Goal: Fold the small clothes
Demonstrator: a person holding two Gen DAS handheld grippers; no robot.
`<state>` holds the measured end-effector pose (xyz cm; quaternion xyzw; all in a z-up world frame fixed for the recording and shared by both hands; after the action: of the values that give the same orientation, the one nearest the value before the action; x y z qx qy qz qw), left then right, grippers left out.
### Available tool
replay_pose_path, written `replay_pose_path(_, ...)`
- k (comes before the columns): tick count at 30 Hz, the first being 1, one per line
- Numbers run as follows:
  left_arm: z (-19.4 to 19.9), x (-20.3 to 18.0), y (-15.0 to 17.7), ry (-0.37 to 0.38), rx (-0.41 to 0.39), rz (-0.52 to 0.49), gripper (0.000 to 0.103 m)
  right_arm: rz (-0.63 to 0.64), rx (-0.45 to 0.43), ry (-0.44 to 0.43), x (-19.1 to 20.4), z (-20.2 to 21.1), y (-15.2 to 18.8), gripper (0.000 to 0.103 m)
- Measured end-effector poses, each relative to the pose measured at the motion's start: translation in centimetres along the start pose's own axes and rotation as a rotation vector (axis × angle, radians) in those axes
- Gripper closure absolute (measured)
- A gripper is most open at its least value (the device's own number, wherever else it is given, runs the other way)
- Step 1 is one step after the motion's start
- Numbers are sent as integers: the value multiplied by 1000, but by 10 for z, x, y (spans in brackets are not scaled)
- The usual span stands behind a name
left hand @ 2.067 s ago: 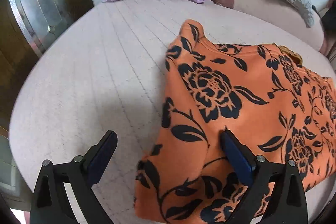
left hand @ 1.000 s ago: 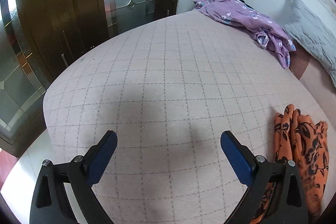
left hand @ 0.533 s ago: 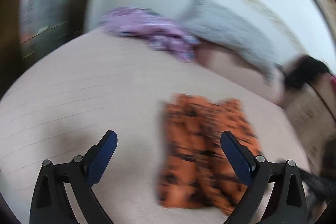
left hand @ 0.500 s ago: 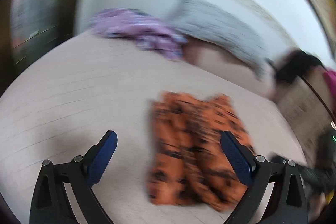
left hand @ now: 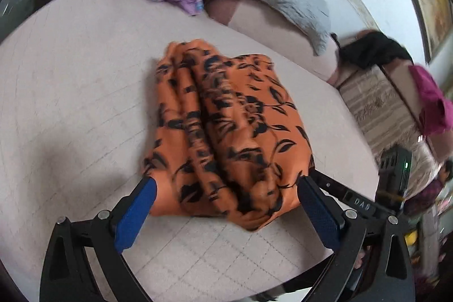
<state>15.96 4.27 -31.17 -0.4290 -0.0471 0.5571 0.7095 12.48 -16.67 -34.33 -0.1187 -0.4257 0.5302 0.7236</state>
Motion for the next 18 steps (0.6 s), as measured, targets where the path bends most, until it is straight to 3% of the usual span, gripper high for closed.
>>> replay_pose_path(3, -9, -19, -6, -56, -55, -155, 5, -26, 6, -15, -1, -2, 0, 64)
replay_pose_path(4, -13, -21, -7, -82, -62, -193, 18, -27, 4, -15, 1, -3, 0, 64)
replay_pose_path(5, -17, -25, -8, -89, -66, -223, 52, -25, 1, -14, 3, -3, 0, 64)
replay_pose_path(7, -22, -24, -11, -97, -54, -240, 86, -24, -4, -16, 7, -3, 1, 64)
replay_pose_path(13, -11, 17, -36, -232, -152, -199, 89, 45, -16, -31, 25, -11, 9, 64)
replay_pose_path(15, -27, 35, -26, -296, -69, -177, 89, 91, -23, -14, 27, -11, 11, 64)
replay_pose_path(16, -42, 44, -10, -315, 29, -160, 89, 105, -14, -11, 27, -11, 10, 64)
replay_pose_path(18, -46, 51, -5, -361, 36, -156, 87, 121, 30, -10, 27, -8, 5, 64)
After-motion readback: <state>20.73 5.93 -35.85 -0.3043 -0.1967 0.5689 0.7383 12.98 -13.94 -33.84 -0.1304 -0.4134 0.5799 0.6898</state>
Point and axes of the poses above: each gripper's, at about its wrist camera, not at the fingertips, and z roughly against the way its jaws point, x to its left, y to its underside, the point moved 9 cm from there along -z, roughly the way its jaws point, and after that the axes turned 10 degrees about -x, right-handed, at the moved point
